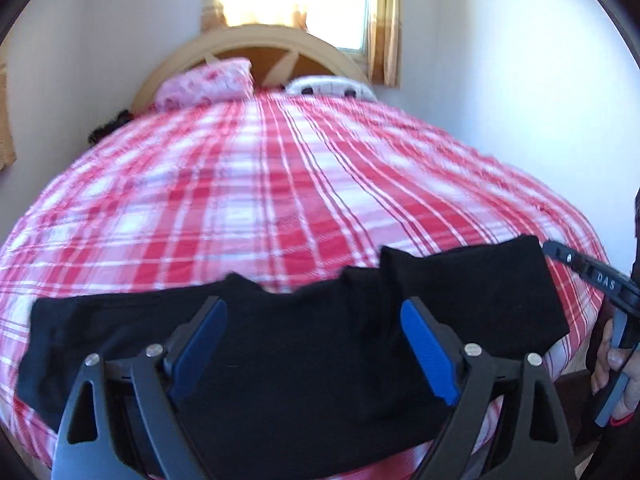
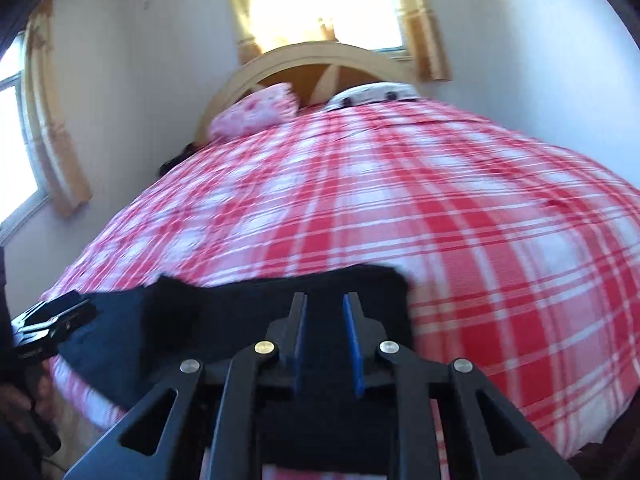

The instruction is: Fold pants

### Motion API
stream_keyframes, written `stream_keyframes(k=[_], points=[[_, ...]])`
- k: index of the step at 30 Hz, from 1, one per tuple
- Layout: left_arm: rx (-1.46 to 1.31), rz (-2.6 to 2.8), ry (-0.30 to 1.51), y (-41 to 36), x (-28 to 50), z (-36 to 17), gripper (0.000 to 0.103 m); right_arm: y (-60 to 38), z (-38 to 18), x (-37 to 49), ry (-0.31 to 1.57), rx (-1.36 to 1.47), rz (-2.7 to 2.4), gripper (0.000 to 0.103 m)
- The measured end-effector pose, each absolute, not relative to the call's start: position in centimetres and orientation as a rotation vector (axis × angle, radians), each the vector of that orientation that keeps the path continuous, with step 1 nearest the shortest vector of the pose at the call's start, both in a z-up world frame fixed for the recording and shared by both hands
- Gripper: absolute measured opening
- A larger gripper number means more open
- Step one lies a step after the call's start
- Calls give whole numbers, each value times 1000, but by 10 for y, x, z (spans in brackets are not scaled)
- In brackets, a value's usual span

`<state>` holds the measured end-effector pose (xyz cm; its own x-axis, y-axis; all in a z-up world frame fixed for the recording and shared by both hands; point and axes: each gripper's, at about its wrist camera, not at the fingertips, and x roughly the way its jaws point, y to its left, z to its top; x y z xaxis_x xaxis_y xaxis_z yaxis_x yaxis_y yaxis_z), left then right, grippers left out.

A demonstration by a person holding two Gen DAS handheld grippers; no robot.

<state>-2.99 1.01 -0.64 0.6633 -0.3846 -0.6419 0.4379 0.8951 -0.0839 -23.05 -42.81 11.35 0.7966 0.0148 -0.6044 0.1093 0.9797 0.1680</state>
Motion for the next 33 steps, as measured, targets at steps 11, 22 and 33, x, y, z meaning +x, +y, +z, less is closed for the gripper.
stream_keyframes(k=[11, 22, 33], points=[[90, -414, 876, -17, -45, -52, 89, -430, 82, -181, 730, 14, -147, 22], [142, -382, 865, -9, -53, -44, 88, -418, 86, -164, 759, -120, -91, 23], [119, -321, 838, 13, -45, -38, 88, -387, 84, -151, 784, -300, -211, 24]])
